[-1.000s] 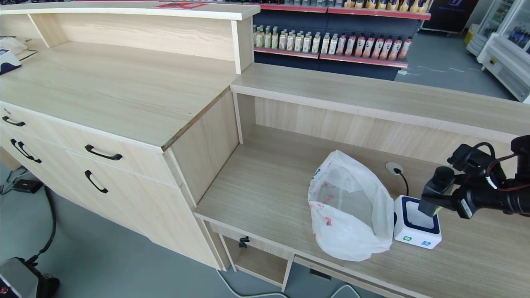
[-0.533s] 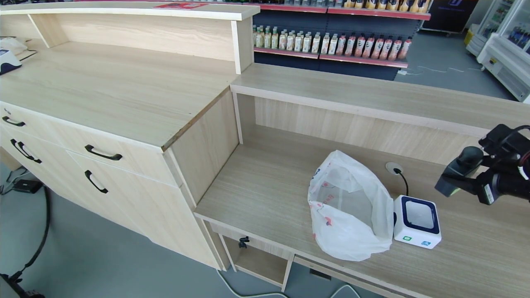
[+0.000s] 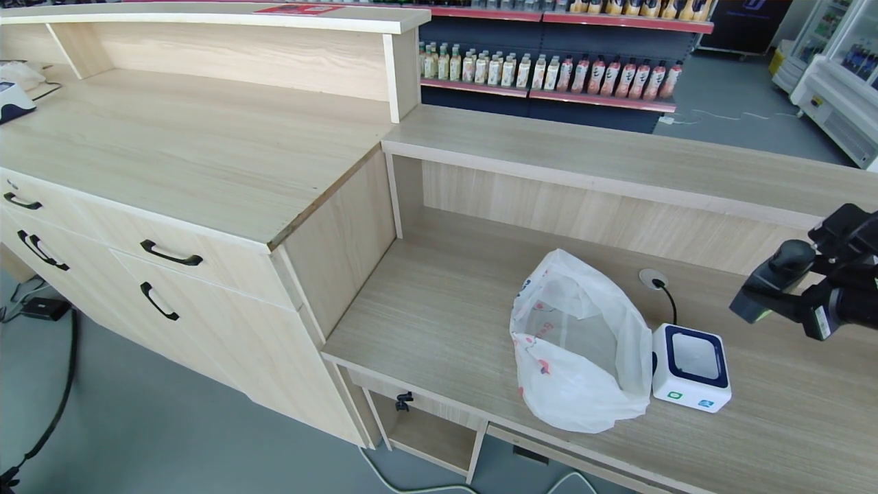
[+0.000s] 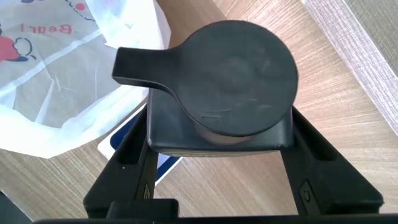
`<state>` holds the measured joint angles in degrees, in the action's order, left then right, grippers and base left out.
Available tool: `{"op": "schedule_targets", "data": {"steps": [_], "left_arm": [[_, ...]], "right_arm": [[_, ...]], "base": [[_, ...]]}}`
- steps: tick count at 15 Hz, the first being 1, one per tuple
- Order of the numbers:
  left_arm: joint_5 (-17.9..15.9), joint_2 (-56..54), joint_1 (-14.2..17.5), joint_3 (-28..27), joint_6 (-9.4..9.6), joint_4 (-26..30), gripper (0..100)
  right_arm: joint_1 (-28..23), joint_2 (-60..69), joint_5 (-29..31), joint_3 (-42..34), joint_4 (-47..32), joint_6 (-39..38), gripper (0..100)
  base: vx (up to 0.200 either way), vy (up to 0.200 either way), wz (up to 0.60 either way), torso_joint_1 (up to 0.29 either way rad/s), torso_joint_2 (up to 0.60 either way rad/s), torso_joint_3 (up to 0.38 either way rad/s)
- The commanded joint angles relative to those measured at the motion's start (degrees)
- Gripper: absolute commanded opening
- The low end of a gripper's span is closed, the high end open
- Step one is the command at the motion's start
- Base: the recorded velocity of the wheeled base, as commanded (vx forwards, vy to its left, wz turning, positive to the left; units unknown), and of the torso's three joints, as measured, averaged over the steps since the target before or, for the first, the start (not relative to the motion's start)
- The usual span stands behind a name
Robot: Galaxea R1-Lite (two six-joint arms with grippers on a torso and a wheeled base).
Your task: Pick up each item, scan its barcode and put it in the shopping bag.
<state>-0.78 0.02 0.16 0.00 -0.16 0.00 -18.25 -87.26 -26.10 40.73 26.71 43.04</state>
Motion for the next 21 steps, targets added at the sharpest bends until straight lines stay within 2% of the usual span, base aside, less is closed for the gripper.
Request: {"op": "schedule_targets", "data": {"steps": [1, 6, 12, 21], "left_arm": [[0.0, 0.0, 0.0, 0.0, -0.02, 0.0, 100], [0.0, 0.0, 0.0, 0.0, -0.02, 0.0, 100], [0.0, 0.0, 0.0, 0.0, -0.02, 0.0, 100], [-0.1, 0.0, 0.0, 0.0, -0.02, 0.0, 100]], "right_arm": [[0.3, 0.1, 0.0, -0.1, 0.0, 0.0, 0], [1.1, 0.2, 0.0, -0.5, 0.0, 0.0, 0], [2.2, 0.4, -1.8, -1.3, -0.1, 0.0, 0], [1.6, -7.7, -1.9, -1.5, -0.4, -1.3, 0]], "base": [[0.000, 0.000, 0.00, 0.000, 0.00, 0.000], [0.000, 0.000, 0.00, 0.000, 0.00, 0.000], [0.000, 0.000, 0.60, 0.002, 0.00, 0.002], [0.000, 0.000, 0.00, 0.000, 0.00, 0.000]]}}
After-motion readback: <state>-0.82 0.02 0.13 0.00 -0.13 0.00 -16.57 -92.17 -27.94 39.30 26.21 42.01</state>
